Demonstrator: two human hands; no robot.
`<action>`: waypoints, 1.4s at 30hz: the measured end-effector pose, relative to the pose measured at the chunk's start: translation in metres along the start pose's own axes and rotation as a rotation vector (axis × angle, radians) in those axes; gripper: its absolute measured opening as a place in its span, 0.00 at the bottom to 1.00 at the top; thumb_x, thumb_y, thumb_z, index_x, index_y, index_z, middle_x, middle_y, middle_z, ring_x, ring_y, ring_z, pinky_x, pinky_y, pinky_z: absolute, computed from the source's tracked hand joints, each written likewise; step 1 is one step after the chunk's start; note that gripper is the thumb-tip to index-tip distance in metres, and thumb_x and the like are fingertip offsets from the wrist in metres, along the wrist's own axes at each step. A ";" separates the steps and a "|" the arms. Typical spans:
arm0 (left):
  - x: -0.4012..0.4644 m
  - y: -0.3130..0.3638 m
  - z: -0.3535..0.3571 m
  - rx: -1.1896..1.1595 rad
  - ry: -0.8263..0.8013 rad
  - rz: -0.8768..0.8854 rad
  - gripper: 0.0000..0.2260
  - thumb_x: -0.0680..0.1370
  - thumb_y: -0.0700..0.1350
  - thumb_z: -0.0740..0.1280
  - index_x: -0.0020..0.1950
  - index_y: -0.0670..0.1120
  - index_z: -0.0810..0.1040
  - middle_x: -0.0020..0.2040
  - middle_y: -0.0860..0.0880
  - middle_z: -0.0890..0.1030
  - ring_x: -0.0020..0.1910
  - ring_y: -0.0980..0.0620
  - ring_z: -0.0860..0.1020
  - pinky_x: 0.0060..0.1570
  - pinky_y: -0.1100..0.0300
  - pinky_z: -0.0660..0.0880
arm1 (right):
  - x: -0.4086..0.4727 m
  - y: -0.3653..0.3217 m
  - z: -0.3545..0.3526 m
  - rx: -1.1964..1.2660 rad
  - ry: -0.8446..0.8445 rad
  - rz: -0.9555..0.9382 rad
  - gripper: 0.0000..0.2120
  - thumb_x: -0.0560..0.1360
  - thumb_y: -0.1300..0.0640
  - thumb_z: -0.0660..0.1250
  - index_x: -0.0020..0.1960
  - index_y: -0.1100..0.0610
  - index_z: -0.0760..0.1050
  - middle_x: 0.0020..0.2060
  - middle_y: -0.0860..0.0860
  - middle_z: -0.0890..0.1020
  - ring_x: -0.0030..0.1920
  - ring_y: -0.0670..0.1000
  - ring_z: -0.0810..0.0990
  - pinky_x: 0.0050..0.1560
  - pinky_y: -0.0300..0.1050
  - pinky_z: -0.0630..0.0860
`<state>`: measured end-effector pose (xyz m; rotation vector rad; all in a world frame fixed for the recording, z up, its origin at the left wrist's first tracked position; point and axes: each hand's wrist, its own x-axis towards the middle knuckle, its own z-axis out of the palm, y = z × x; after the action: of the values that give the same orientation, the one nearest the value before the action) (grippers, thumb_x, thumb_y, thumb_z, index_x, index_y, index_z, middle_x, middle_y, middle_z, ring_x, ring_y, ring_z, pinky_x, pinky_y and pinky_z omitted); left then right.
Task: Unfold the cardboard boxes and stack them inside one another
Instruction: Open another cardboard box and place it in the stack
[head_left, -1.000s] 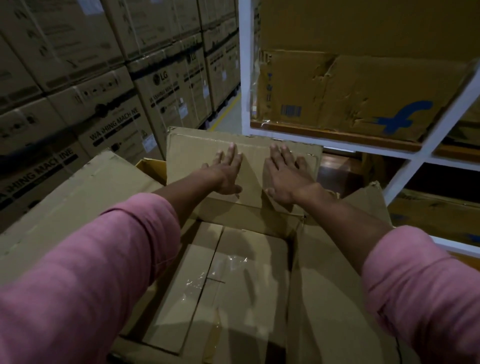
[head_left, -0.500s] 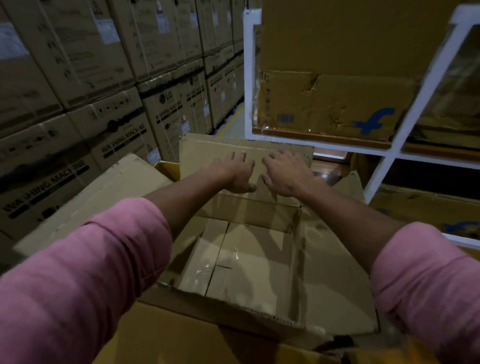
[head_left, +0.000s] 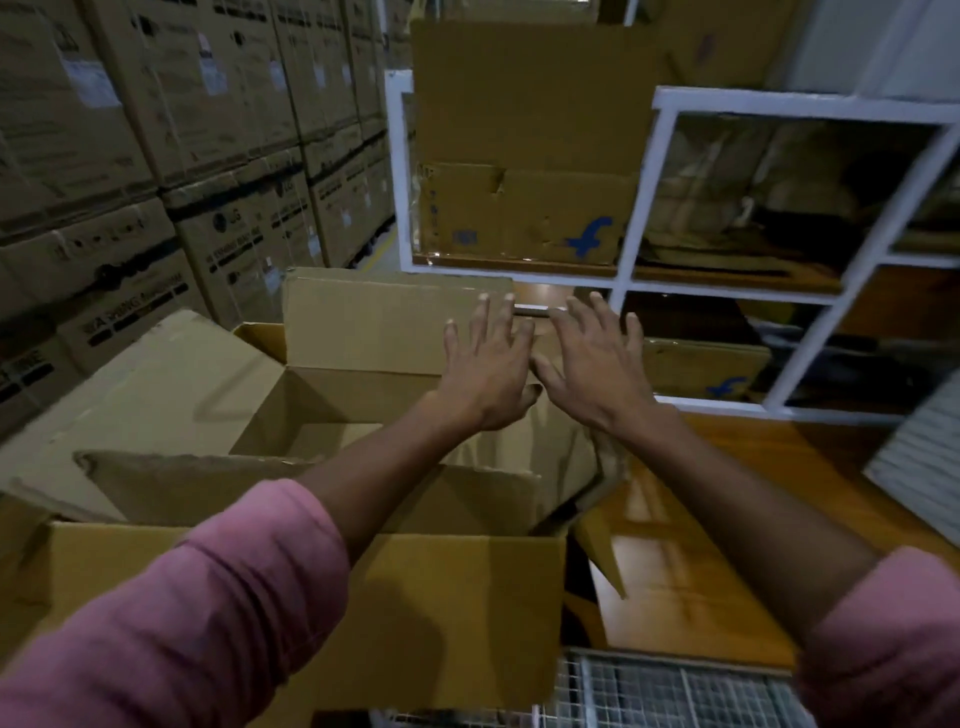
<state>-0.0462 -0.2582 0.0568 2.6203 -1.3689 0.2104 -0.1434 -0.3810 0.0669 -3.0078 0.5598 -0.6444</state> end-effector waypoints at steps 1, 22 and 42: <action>-0.001 0.016 0.000 -0.019 0.007 0.027 0.38 0.81 0.56 0.65 0.83 0.47 0.49 0.84 0.44 0.40 0.82 0.39 0.37 0.76 0.30 0.45 | -0.012 0.009 -0.008 0.001 0.025 0.032 0.30 0.81 0.38 0.58 0.78 0.51 0.62 0.80 0.55 0.62 0.82 0.58 0.52 0.77 0.70 0.49; 0.064 0.388 0.057 -0.114 -0.006 0.346 0.40 0.81 0.59 0.65 0.84 0.48 0.45 0.84 0.45 0.37 0.81 0.38 0.36 0.76 0.31 0.43 | -0.208 0.379 -0.101 0.003 0.228 0.421 0.32 0.81 0.33 0.54 0.75 0.54 0.69 0.72 0.56 0.73 0.74 0.60 0.67 0.71 0.65 0.64; 0.194 0.661 0.099 -0.221 -0.022 0.417 0.45 0.79 0.58 0.69 0.84 0.47 0.42 0.83 0.48 0.33 0.81 0.36 0.37 0.77 0.31 0.47 | -0.230 0.657 -0.132 0.144 0.241 0.564 0.35 0.80 0.33 0.45 0.82 0.48 0.55 0.83 0.49 0.51 0.82 0.59 0.40 0.77 0.72 0.45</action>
<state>-0.4757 -0.8058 0.0611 2.1453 -1.8187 0.0778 -0.6165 -0.9081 0.0393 -2.4668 1.2435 -0.9418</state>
